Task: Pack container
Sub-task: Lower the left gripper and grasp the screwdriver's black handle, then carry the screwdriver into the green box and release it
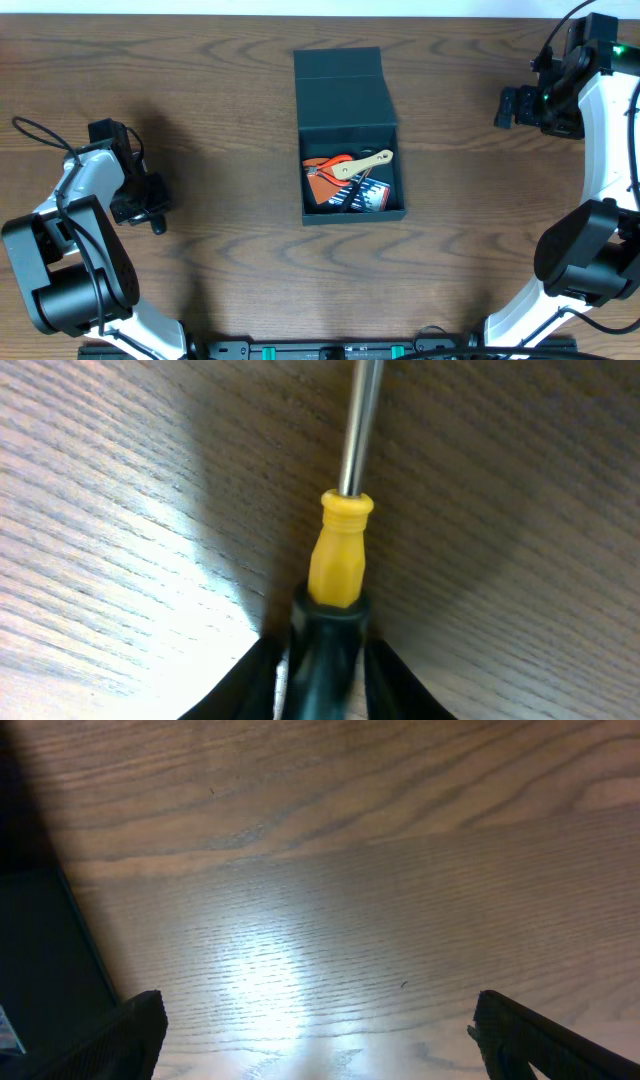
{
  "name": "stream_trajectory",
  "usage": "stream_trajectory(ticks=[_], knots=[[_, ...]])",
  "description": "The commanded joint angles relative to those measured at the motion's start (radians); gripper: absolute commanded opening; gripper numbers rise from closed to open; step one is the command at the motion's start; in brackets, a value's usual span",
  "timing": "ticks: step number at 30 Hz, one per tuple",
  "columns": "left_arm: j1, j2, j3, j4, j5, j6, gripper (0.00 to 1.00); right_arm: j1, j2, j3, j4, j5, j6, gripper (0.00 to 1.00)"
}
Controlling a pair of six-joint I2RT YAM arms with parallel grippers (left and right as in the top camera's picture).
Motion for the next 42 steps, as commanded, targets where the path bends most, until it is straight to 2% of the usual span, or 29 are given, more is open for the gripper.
stream_trajectory(ticks=[1, 5, 10, 13, 24, 33, 38, 42], knots=[[-0.004, 0.036, -0.017, 0.002, -0.008, -0.005, 0.25, -0.011, 0.008, -0.005, -0.003, -0.004, -0.013, 0.99], [-0.004, 0.036, -0.017, 0.004, -0.008, -0.005, 0.2, -0.011, 0.008, -0.005, -0.003, -0.004, -0.013, 0.99], [-0.004, 0.036, -0.017, 0.004, -0.008, -0.005, 0.19, -0.011, 0.008, -0.005, -0.003, -0.004, -0.013, 0.99], [-0.004, 0.036, -0.017, 0.005, -0.008, -0.005, 0.06, -0.011, 0.008, -0.005, -0.003, -0.004, -0.013, 0.99], [-0.032, 0.027, 0.031, -0.053, 0.057, -0.003, 0.06, -0.011, 0.008, -0.005, -0.003, -0.004, -0.013, 0.99], [-0.237, -0.095, 0.266, -0.247, 0.057, 0.086, 0.06, -0.011, 0.008, -0.005, -0.003, -0.003, -0.013, 0.99], [-0.406, -0.178, 0.415, -0.278, 0.056, 0.227, 0.06, -0.011, 0.008, -0.005, -0.006, -0.004, -0.013, 0.99], [-0.562, -0.214, 0.473, -0.277, 0.057, 0.411, 0.06, -0.011, 0.008, -0.005, -0.011, -0.004, -0.013, 0.99]])
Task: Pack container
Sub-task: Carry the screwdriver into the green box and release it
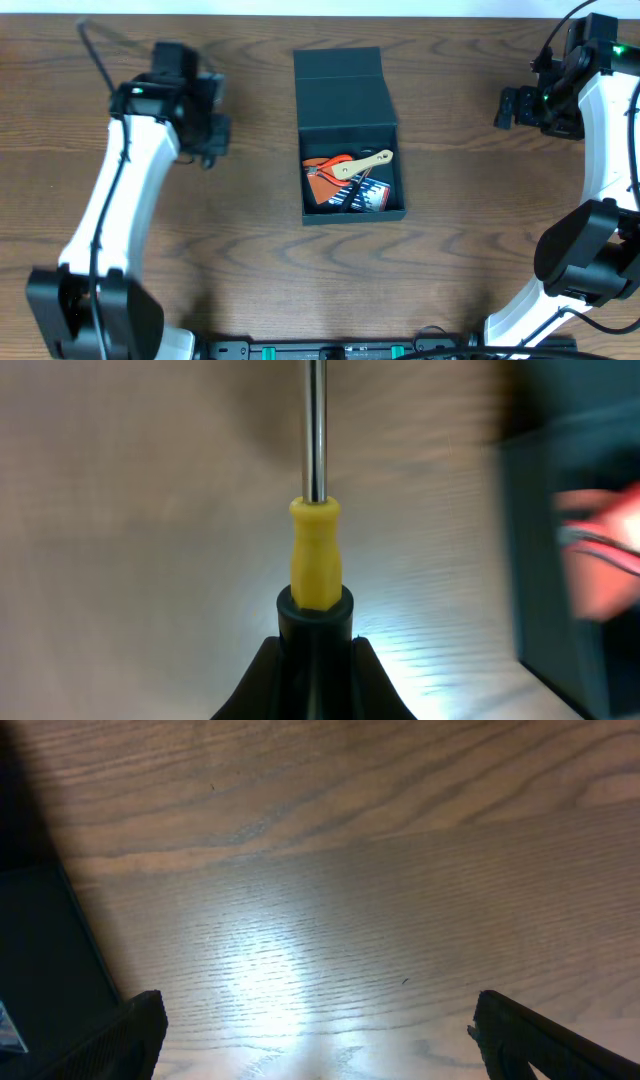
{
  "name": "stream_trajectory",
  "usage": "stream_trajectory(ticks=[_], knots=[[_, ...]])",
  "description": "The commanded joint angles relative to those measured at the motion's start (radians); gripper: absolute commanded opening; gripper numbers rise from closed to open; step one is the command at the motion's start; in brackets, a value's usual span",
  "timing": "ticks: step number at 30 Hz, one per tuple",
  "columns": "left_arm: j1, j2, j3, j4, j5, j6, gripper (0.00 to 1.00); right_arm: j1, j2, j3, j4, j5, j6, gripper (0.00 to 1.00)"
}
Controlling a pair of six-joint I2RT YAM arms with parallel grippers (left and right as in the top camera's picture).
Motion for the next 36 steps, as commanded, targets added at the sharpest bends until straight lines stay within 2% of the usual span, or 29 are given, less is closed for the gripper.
stream_trajectory(ticks=[1, 3, 7, 12, 16, 26, 32, 33, 36], knots=[[-0.121, -0.021, 0.034, -0.009, 0.014, 0.225, 0.06, -0.011, 0.008, -0.004, -0.005, -0.002, -0.013, 0.99], [-0.208, -0.021, 0.034, -0.005, 0.014, 0.323, 0.06, -0.011, 0.008, -0.004, -0.008, -0.002, -0.013, 0.99], [-0.347, -0.005, 0.034, 0.043, 0.014, 0.39, 0.06, -0.011, 0.008, -0.004, -0.017, -0.002, -0.013, 0.99], [-0.443, 0.049, 0.034, 0.151, 0.015, 0.486, 0.06, -0.011, 0.008, -0.004, -0.022, -0.002, -0.013, 0.99], [-0.462, 0.122, 0.033, 0.211, 0.022, 0.558, 0.06, -0.011, 0.008, -0.004, -0.022, -0.002, -0.013, 0.99], [-0.459, 0.333, 0.033, 0.242, 0.021, 0.557, 0.06, -0.011, 0.008, -0.004, -0.022, -0.002, -0.013, 0.99], [-0.459, 0.376, 0.033, 0.234, 0.021, 0.557, 0.07, -0.011, 0.008, -0.004, -0.022, -0.002, -0.013, 0.99], [-0.459, 0.375, 0.033, 0.232, 0.021, 0.557, 0.13, -0.011, 0.008, -0.004, -0.023, -0.002, -0.013, 0.99], [-0.459, 0.372, 0.033, 0.223, 0.021, 0.557, 0.68, -0.011, 0.008, -0.004, -0.022, -0.002, -0.013, 0.99]])
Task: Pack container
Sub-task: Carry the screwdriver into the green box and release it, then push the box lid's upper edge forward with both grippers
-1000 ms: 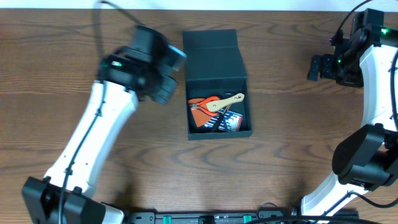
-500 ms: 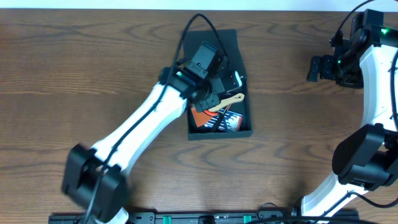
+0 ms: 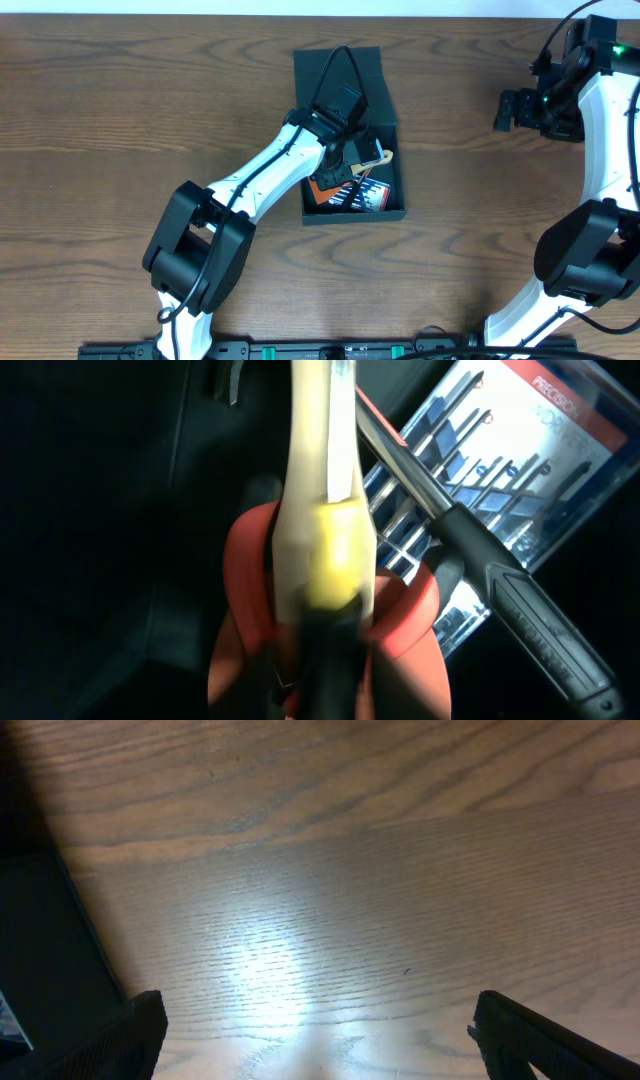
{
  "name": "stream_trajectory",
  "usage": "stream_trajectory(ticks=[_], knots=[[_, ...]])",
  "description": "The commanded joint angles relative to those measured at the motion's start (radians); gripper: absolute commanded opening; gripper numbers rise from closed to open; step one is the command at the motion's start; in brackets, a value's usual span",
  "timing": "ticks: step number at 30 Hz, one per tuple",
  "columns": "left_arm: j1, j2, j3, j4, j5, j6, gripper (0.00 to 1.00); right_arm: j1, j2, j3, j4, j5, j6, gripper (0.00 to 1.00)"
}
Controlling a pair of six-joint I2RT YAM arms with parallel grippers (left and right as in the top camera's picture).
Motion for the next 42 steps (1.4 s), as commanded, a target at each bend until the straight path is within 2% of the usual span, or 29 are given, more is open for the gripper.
stream_trajectory(ticks=[1, 5, 12, 13, 14, 16, 17, 18, 22, 26, 28, 31, 32, 33, 36, 42], knots=[[0.003, -0.01, 0.003, -0.014, 0.003, 0.004, 0.74, -0.011, 0.008, -0.004, -0.001, -0.002, -0.013, 0.99], [0.003, -0.045, 0.003, -0.043, -0.008, -0.024, 0.92, -0.011, 0.008, -0.004, -0.001, -0.002, -0.013, 0.99], [0.034, -0.268, 0.014, -0.081, -0.012, -0.145, 1.0, -0.011, 0.008, -0.004, 0.001, -0.003, -0.013, 0.98], [0.048, -0.314, 0.013, -0.08, -0.012, -0.164, 1.0, -0.011, 0.008, -0.004, 0.001, -0.01, -0.013, 0.91], [0.068, -0.357, 0.014, -0.079, -0.012, -0.18, 0.99, -0.011, 0.008, -0.004, 0.0, -0.024, -0.013, 0.78], [0.117, -0.425, 0.014, -0.072, -0.012, -0.218, 0.99, -0.009, 0.008, -0.004, 0.003, -0.09, -0.013, 0.42], [0.145, -0.45, 0.013, -0.069, -0.011, -0.237, 0.99, -0.008, 0.008, -0.004, 0.006, -0.145, -0.013, 0.19], [0.175, -0.468, 0.013, -0.065, -0.012, -0.256, 0.96, -0.006, 0.008, -0.004, 0.011, -0.194, -0.013, 0.03], [0.323, -0.48, 0.013, -0.038, 0.031, -0.387, 0.84, 0.019, 0.008, -0.004, 0.035, -0.34, -0.002, 0.01], [0.455, -0.414, 0.013, 0.001, 0.222, -0.47, 0.83, 0.068, 0.011, -0.004, 0.071, -0.357, 0.01, 0.01], [0.505, -0.365, 0.013, 0.032, 0.331, -0.534, 0.72, 0.097, 0.015, -0.004, 0.093, -0.364, 0.011, 0.01], [0.564, -0.273, 0.013, 0.093, 0.495, -0.615, 0.43, 0.14, 0.042, -0.003, 0.131, -0.403, 0.026, 0.01], [0.575, -0.245, 0.013, 0.114, 0.526, -0.635, 0.36, 0.149, 0.053, -0.003, 0.138, -0.42, 0.028, 0.01], [0.584, -0.213, 0.013, 0.14, 0.555, -0.655, 0.25, 0.158, 0.071, -0.003, 0.148, -0.437, 0.035, 0.01], [0.597, -0.128, 0.013, 0.208, 0.612, -0.705, 0.07, 0.177, 0.13, -0.003, 0.169, -0.493, 0.036, 0.01], [0.597, 0.02, 0.013, 0.314, 0.738, -0.732, 0.06, 0.198, 0.255, -0.003, 0.234, -0.568, 0.032, 0.01]])
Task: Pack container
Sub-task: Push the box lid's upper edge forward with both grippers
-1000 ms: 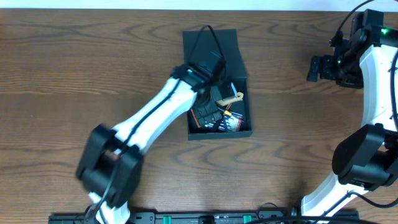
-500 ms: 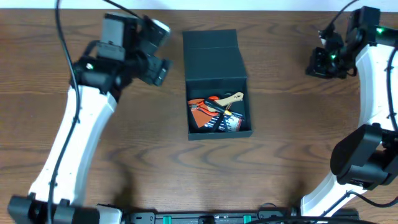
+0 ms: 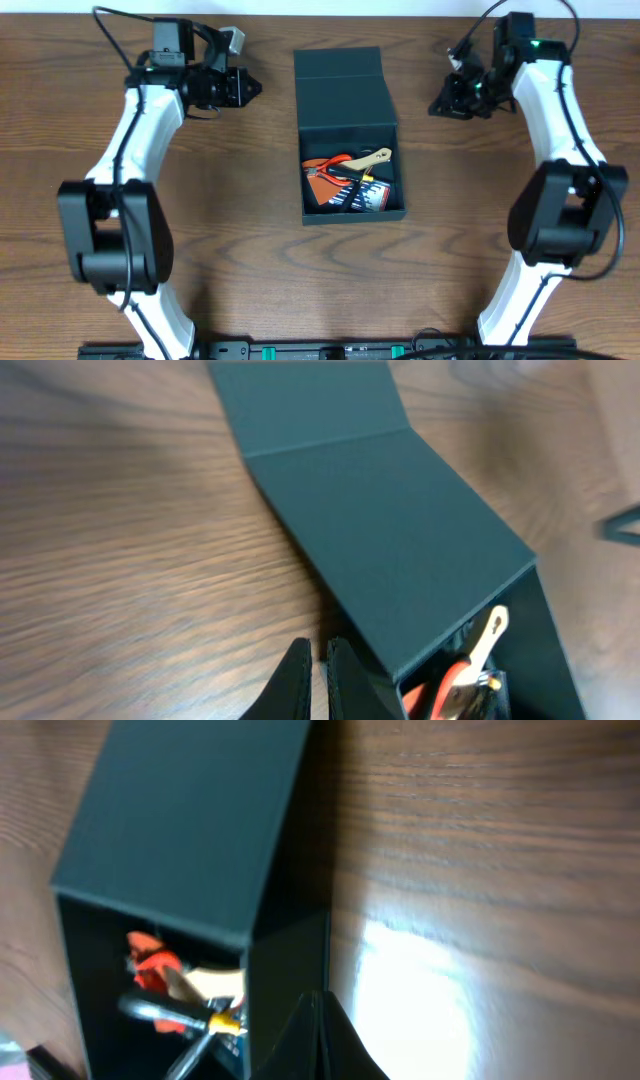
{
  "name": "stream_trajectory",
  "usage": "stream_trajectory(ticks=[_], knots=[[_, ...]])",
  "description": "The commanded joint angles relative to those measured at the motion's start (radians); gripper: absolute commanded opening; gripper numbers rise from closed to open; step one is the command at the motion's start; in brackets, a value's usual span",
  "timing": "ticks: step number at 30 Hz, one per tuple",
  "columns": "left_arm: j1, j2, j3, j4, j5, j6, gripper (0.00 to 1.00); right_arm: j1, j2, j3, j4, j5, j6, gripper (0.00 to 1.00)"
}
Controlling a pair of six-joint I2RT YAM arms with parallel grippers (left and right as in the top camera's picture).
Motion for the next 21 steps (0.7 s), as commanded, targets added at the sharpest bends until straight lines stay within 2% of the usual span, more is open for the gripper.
stream_trajectory(ticks=[1, 7, 16, 21], knots=[[0.001, 0.069, -0.003, 0.033, 0.123, -0.051, 0.06, 0.016, 0.07, -0.003, 0.037, -0.095, 0.011, 0.01], [0.001, 0.187, -0.003, 0.095, 0.169, -0.065, 0.06, 0.03, 0.182, -0.003, 0.137, -0.212, 0.011, 0.01], [0.001, 0.289, -0.003, 0.188, 0.232, -0.082, 0.06, 0.061, 0.245, -0.003, 0.253, -0.244, 0.016, 0.01], [0.0, 0.332, -0.003, 0.277, 0.258, -0.153, 0.06, 0.066, 0.246, -0.003, 0.325, -0.302, 0.032, 0.01]])
